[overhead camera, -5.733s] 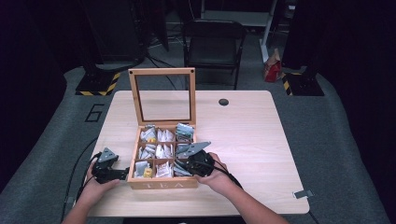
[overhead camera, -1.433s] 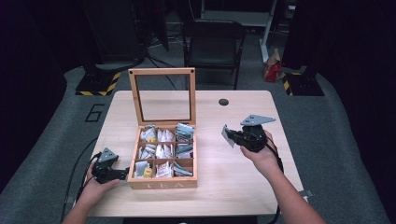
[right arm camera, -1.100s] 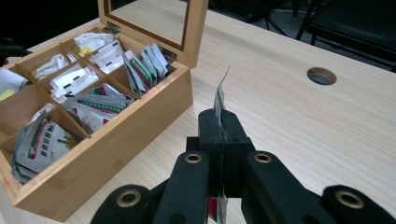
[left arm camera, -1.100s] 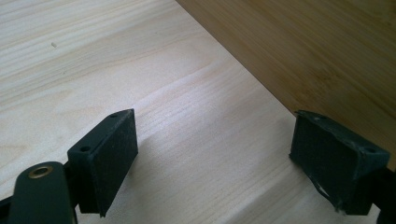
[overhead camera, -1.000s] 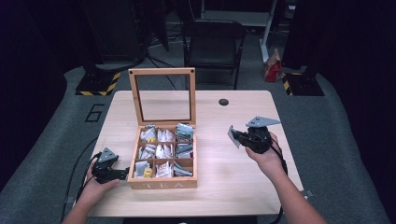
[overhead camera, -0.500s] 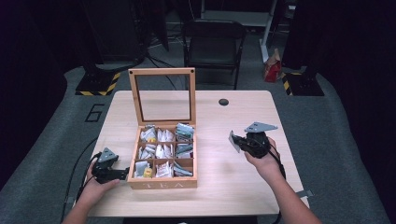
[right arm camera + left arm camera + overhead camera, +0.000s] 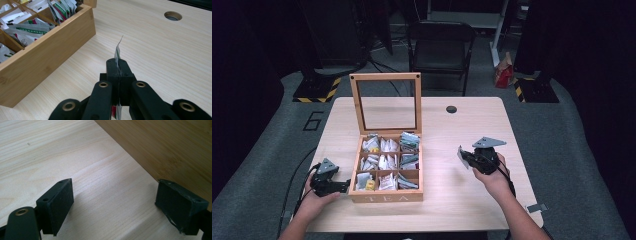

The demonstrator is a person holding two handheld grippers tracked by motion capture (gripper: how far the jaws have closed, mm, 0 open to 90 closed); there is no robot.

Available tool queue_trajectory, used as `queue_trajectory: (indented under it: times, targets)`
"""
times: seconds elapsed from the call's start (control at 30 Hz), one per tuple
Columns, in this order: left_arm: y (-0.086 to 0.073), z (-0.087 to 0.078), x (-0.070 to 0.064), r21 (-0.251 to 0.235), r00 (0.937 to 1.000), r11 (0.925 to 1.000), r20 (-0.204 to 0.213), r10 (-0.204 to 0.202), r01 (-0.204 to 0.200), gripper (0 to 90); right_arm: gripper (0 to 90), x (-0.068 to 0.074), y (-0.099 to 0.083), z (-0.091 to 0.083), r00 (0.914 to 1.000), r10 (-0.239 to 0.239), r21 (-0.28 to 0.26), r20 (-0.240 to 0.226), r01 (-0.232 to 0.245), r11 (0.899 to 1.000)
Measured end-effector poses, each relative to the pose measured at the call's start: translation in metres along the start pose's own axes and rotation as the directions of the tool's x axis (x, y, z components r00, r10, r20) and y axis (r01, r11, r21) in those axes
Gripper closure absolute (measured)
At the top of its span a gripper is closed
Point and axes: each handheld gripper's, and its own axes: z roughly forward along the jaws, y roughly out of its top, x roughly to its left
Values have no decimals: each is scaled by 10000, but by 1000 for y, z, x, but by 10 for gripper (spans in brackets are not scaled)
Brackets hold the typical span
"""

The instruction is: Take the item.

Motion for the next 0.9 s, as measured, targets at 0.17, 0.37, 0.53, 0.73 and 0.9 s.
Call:
queue_trajectory:
  times: [0.17,0.37,0.53,0.73,0.9]
  targets:
    - [0,0,0,-8,10000,10000,13,-19,19,144,897,0,-7,4,10000,22,137,51,-22,9999]
    - [0,0,0,-3,10000,10000,-2,-2,2,144,897,0,-14,8,9999,45,198,118,-48,9998]
    - [0,0,0,-7,10000,10000,2,-17,17,144,897,-1,-18,11,9998,82,221,165,-86,9997]
    - [0,0,0,-9,10000,10000,8,-14,14,144,896,0,-22,14,9996,25,277,279,-33,9996]
    - [0,0,0,-3,10000,10000,-1,-8,8,144,896,1,-26,17,9995,-36,426,326,22,9991]
